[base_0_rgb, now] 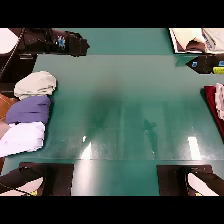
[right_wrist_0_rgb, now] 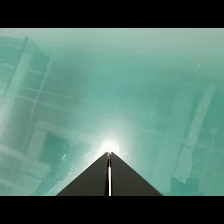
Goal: Fold the shirts.
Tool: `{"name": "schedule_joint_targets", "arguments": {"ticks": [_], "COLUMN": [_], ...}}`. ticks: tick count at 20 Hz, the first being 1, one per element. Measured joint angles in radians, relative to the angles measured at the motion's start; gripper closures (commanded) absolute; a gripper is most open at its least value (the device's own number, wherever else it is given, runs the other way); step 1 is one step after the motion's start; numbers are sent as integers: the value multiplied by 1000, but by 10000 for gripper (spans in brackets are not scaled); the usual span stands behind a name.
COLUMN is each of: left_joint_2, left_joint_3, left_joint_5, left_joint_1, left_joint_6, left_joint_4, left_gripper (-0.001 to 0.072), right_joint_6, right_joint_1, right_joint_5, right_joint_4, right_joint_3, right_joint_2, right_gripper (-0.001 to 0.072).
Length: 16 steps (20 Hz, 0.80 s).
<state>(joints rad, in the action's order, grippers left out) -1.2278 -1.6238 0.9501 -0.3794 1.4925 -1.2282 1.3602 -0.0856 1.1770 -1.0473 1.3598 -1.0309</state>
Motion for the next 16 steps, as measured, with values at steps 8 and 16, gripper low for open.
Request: {"name": "schedule_joint_targets", "arguments": {"ticks": [8,16], "left_joint_2": [0,0], "left_joint_3": [0,0], "left_joint_5": [0,-63], "left_joint_1": [0,3], "left_joint_6": [0,-2], "left_joint_4": [0,-21], "left_gripper": [686,162], "right_joint_6": [0,0], "right_joint_1": [-1,-1], "right_joint_5": [0,0], "right_joint_4": [0,0], "right_joint_3": [0,0], "right_joint_2": [0,0], "right_gripper": [695,695]}}
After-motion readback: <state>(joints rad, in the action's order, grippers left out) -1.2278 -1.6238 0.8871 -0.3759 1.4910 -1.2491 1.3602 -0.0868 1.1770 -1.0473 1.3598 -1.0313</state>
